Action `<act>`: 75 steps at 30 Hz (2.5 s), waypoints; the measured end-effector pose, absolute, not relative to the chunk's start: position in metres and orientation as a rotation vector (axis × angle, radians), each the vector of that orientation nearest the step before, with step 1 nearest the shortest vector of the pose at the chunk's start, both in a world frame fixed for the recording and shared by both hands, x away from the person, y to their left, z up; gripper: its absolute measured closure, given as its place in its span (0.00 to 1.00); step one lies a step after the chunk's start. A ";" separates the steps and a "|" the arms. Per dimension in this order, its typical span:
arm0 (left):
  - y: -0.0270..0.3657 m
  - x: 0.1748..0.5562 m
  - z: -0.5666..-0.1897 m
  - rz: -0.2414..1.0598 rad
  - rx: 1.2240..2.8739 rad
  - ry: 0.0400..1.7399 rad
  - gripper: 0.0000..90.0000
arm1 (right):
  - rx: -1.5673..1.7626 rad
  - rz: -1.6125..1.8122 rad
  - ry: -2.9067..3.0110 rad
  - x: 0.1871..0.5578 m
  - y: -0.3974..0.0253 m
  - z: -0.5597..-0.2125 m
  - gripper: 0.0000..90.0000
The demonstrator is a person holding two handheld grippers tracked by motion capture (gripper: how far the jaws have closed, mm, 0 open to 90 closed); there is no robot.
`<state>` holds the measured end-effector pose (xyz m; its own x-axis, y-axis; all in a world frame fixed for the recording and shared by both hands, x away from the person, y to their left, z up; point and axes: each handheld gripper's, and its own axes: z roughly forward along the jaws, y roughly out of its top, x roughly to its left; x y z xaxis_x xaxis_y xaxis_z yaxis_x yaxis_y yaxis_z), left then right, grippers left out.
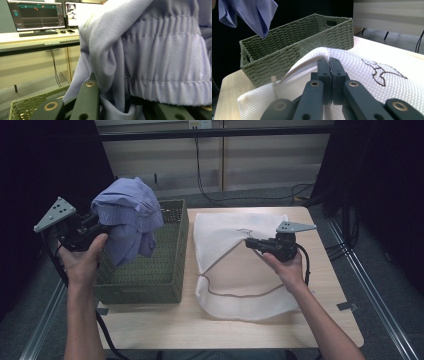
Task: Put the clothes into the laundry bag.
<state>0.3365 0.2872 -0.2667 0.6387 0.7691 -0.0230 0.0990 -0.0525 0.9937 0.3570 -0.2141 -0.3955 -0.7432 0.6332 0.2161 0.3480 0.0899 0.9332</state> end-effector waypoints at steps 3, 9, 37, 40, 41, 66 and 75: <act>0.286 0.333 -0.264 0.644 1.546 0.735 0.83 | 0.984 1.705 2.124 0.357 -0.214 -0.396 0.99; 0.281 0.328 -0.259 0.643 1.537 0.720 0.83 | 0.982 1.703 2.128 0.357 -0.214 -0.396 0.99; 0.241 0.309 -0.246 0.559 1.568 0.580 0.82 | 0.978 1.699 2.136 0.357 -0.211 -0.397 0.99; 0.236 0.309 -0.246 0.546 1.581 0.565 0.82 | 0.976 1.697 2.137 0.357 -0.211 -0.397 0.99; 0.234 0.308 -0.246 0.540 1.582 0.563 0.82 | 0.976 1.698 2.138 0.357 -0.211 -0.397 0.99; 0.180 0.299 -0.251 0.458 1.613 0.474 0.82 | 0.990 1.696 2.141 0.357 -0.211 -0.396 0.99; 0.161 0.294 -0.255 0.416 1.626 0.442 0.82 | 0.986 1.701 2.141 0.358 -0.211 -0.397 0.99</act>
<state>0.2942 0.1610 -0.2546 0.8575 0.5144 0.0103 0.0411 -0.0885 0.9952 0.3578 -0.2108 -0.3965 -0.7455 0.6291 0.2201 0.3569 0.0979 0.9290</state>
